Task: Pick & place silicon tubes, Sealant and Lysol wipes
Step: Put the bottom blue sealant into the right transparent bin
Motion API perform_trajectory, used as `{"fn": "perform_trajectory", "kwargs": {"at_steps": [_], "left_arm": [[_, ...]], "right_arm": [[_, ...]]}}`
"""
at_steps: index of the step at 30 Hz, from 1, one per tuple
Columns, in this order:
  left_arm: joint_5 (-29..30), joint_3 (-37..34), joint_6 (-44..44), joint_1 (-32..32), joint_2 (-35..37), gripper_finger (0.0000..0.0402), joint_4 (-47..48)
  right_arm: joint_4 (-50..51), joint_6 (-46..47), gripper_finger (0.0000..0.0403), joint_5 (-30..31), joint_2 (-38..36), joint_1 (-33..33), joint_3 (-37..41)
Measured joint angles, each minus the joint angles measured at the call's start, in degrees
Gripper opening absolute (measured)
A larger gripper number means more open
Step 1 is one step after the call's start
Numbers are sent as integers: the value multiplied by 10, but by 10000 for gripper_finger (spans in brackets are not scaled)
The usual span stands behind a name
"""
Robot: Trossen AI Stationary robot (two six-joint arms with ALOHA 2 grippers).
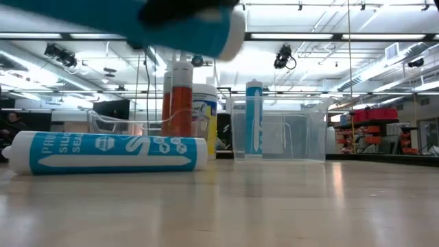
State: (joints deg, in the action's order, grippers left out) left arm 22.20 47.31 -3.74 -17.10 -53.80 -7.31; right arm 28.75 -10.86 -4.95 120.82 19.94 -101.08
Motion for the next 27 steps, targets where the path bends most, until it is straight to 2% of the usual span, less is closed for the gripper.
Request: {"fn": "perform_trajectory", "kwargs": {"at_steps": [6,12,16,22,27], "left_arm": [[-46,0,116,-20,40,311,-90],[-48,0,216,-49,87,311,-95],[-44,0,255,-57,112,311,-95],[-42,0,286,-56,100,311,-93],[-43,0,299,-53,70,311,-92]], "right_arm": [[22,14,208,7,-74,7,4],[12,-2,208,23,-154,25,19],[7,-17,208,67,-211,31,19],[-43,-69,208,143,-262,37,19],[-76,-114,208,151,-280,35,19]]}}
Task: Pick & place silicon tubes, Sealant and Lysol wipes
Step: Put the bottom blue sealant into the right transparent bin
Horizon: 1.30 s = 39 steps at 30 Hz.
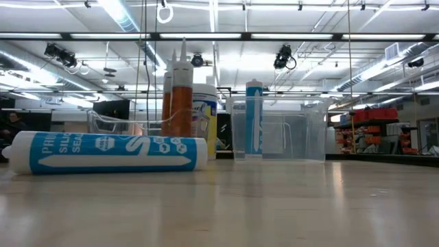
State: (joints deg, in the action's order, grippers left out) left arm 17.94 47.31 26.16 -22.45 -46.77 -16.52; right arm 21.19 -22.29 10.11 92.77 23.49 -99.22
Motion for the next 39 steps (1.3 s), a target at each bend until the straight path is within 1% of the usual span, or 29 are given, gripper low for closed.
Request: {"fn": "perform_trajectory", "kwargs": {"at_steps": [3,6,10,13,18,23,29,34,36,39], "left_arm": [[-9,0,-2,0,-22,311,-9],[-13,0,-4,-1,-46,311,-38],[-57,0,1,-12,-74,311,-99],[-66,0,22,-19,-96,311,-157],[-90,0,50,-22,-127,311,-218],[-93,0,43,1,-151,311,-279],[-107,0,11,29,-178,311,-289],[-105,0,2,33,-182,308,-285],[-102,0,-6,33,-182,296,-282],[-101,0,-12,33,-181,266,-268]], "right_arm": [[-43,-28,208,15,-2,-1,0],[-58,-52,208,20,-2,-7,0],[-84,-52,208,19,-2,-20,0],[-93,-51,208,5,-2,-33,0],[-112,-24,208,-16,-1,-58,0],[-106,8,208,-52,8,-91,0],[-116,30,208,-71,48,-118,0],[-128,38,208,-91,57,-126,0],[-140,38,208,-91,61,-126,2],[-136,34,208,-96,62,-126,4]]}}
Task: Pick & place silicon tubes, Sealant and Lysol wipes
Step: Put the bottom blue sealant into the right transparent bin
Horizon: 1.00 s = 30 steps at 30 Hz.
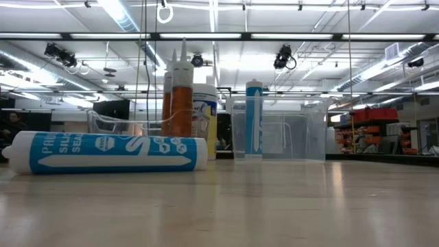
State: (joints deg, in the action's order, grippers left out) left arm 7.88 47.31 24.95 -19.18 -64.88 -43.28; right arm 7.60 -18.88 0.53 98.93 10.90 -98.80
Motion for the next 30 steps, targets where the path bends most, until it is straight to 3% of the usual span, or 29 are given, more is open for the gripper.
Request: {"fn": "perform_trajectory", "kwargs": {"at_steps": [5,13,20,30], "left_arm": [[15,0,3,0,1,217,-1],[43,0,-22,0,1,217,20],[59,-1,-59,1,-1,216,75],[91,-1,-133,1,0,216,202]], "right_arm": [[-12,2,206,4,2,3,0],[13,35,212,-2,2,-2,0],[104,85,310,27,3,-2,-1],[297,180,307,35,-6,0,-1]]}}
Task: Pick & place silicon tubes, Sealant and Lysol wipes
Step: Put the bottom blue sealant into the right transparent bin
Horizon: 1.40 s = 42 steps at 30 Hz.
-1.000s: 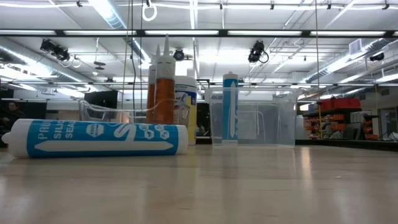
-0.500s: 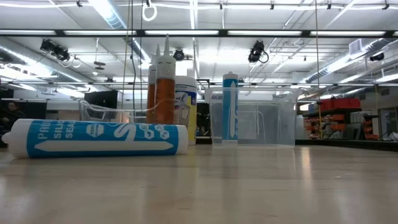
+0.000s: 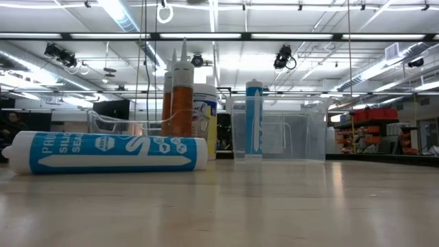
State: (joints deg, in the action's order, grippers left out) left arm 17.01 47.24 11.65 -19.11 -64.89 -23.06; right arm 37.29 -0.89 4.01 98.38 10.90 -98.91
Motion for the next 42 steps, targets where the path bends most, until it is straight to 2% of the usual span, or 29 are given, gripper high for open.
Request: {"fn": "perform_trajectory", "kwargs": {"at_steps": [6,12,19,24,32,42], "left_arm": [[15,0,-100,9,-2,216,99],[4,1,-189,36,-24,215,159],[-15,1,-200,37,-81,215,150],[-18,1,-201,38,-105,215,132],[-31,1,-200,39,-110,215,110],[-35,0,-200,39,-110,215,103]], "right_arm": [[112,58,294,-4,-18,12,0],[119,77,296,1,-32,24,-12],[118,63,347,62,-33,23,-74],[109,60,393,58,-32,19,-90],[69,43,392,61,-3,10,-90],[42,43,396,28,31,-1,-90]]}}
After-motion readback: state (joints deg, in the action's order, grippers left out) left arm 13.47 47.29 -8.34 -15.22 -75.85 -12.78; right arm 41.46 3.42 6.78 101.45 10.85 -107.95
